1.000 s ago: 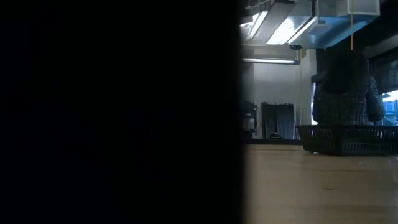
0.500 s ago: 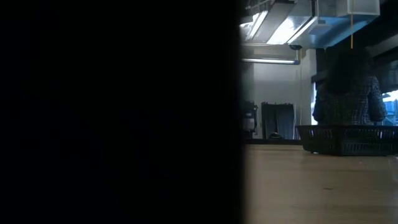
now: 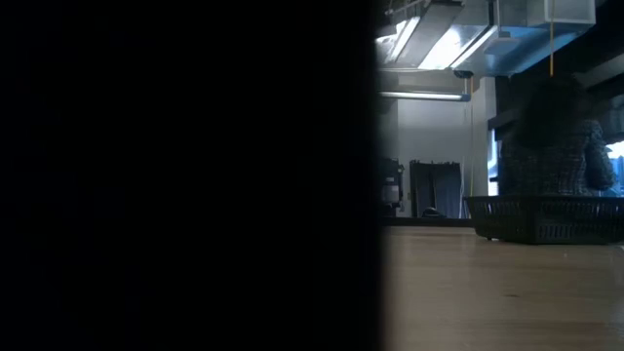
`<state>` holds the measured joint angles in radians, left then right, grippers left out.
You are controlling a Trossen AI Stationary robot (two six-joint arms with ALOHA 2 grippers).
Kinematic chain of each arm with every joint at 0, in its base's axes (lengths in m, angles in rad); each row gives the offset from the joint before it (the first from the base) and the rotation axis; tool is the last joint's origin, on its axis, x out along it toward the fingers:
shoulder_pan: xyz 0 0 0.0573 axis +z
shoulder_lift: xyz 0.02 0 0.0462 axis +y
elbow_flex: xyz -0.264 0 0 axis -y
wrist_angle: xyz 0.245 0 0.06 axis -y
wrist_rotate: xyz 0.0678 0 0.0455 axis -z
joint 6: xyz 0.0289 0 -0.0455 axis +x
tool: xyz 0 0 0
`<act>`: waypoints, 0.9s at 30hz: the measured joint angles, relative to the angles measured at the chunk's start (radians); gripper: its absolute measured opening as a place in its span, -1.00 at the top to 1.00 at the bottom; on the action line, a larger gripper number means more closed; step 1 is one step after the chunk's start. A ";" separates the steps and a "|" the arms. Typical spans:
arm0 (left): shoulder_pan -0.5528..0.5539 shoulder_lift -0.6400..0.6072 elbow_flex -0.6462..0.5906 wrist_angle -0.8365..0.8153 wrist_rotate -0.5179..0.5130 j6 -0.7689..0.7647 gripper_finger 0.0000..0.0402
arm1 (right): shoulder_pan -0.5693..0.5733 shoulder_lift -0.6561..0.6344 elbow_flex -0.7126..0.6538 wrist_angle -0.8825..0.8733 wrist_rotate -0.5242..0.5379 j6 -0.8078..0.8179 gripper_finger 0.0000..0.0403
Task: Stack baskets on shelf by color
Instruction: Put the center black bin on the shelf
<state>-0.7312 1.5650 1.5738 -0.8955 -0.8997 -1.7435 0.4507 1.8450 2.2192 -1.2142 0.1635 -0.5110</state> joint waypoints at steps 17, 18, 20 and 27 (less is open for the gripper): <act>0.000 0.000 0.000 0.036 0.000 0.027 1.00 | -0.054 0.027 0.000 0.008 -0.084 -0.016 0.54; 0.000 0.000 0.000 0.037 -0.001 0.027 1.00 | -0.055 0.028 0.000 0.006 -0.080 -0.016 0.54; 0.000 0.000 0.000 0.037 -0.007 0.027 1.00 | -0.055 0.033 0.000 0.005 -0.084 -0.016 0.54; -0.001 0.000 0.000 0.033 -0.007 0.029 1.00 | -0.061 0.068 0.000 -0.001 -0.087 -0.019 0.64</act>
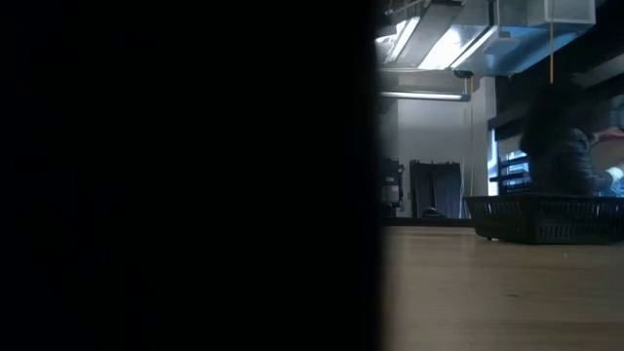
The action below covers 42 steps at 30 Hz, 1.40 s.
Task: Stack baskets on shelf by color
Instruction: Put the center black bin on the shelf
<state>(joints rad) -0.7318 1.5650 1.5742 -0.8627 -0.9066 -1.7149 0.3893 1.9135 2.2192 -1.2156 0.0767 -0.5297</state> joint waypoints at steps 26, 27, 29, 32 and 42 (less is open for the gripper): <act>0.058 -0.001 0.000 0.022 0.171 0.045 0.67 | 0.000 0.009 0.000 -0.003 0.005 -0.033 0.99; 0.062 -0.001 0.000 0.023 0.177 0.052 0.67 | 0.000 0.009 0.000 -0.003 0.005 -0.033 0.99; 0.068 -0.001 0.000 0.023 0.180 0.071 0.66 | 0.000 0.009 0.000 -0.005 0.007 -0.033 0.99; 0.071 -0.006 0.000 0.027 0.157 0.097 0.66 | 0.000 0.009 0.000 -0.019 0.010 -0.032 0.99; 0.055 -0.042 0.001 0.113 0.126 0.225 0.66 | 0.000 0.007 0.000 -0.037 0.008 -0.028 0.99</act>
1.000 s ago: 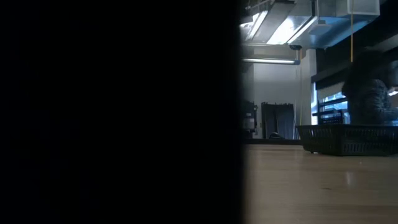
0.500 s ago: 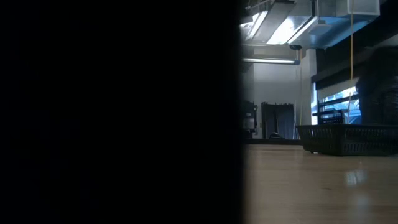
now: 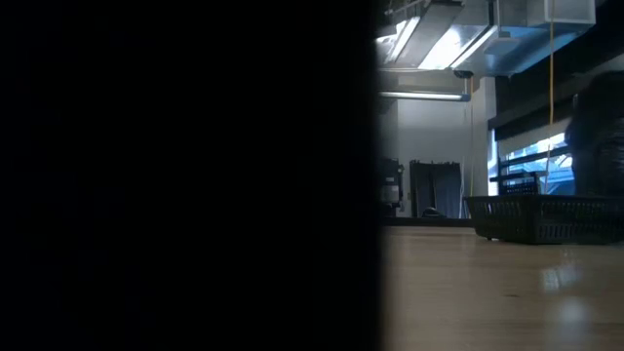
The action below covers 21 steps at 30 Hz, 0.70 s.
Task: Stack baskets on shelf by color
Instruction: Put the center black bin on the shelf
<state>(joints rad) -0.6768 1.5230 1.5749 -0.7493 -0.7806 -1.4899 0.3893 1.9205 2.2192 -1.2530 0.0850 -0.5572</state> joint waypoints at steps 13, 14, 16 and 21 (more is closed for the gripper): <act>0.037 0.000 0.000 -0.005 0.147 -0.003 0.66 | 0.001 0.000 0.000 -0.003 -0.004 -0.002 0.99; 0.044 0.000 0.000 -0.007 0.162 -0.002 0.66 | 0.001 0.000 0.000 -0.004 -0.004 -0.002 0.99; 0.057 0.000 0.000 -0.011 0.191 -0.019 0.69 | 0.001 0.000 0.000 -0.005 -0.004 -0.002 0.99; 0.074 0.000 0.000 -0.015 0.227 0.012 0.80 | 0.001 0.000 0.000 -0.007 -0.004 -0.002 0.99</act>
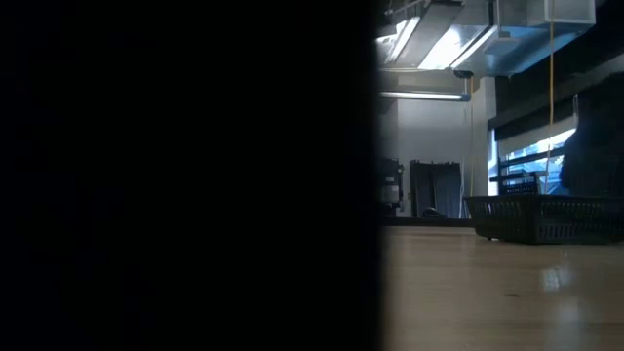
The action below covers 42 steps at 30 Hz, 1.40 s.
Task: Stack baskets on shelf by color
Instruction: Put the center black bin on the shelf
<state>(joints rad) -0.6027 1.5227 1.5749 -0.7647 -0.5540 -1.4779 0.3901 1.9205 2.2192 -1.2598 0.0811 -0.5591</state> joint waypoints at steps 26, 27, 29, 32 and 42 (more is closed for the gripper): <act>0.035 -0.012 0.000 -0.003 -0.027 0.056 0.62 | -0.001 0.001 0.000 -0.023 0.012 0.001 0.98; 0.035 -0.016 0.000 0.001 -0.030 0.057 0.62 | -0.001 0.001 0.000 -0.023 0.012 0.001 0.98; 0.034 -0.016 0.000 0.003 -0.037 0.069 0.62 | -0.001 0.001 0.000 -0.024 0.012 0.001 0.98; 0.035 -0.014 0.000 0.005 -0.065 0.096 0.61 | -0.002 0.001 0.000 -0.029 0.012 0.002 0.98; 0.061 -0.014 0.000 -0.029 -0.090 0.184 0.61 | -0.003 0.002 0.000 -0.031 0.012 0.006 0.98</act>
<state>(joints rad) -0.5414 1.5082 1.5745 -0.7936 -0.6436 -1.2937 0.3869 1.9224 2.2192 -1.2903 0.0934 -0.5535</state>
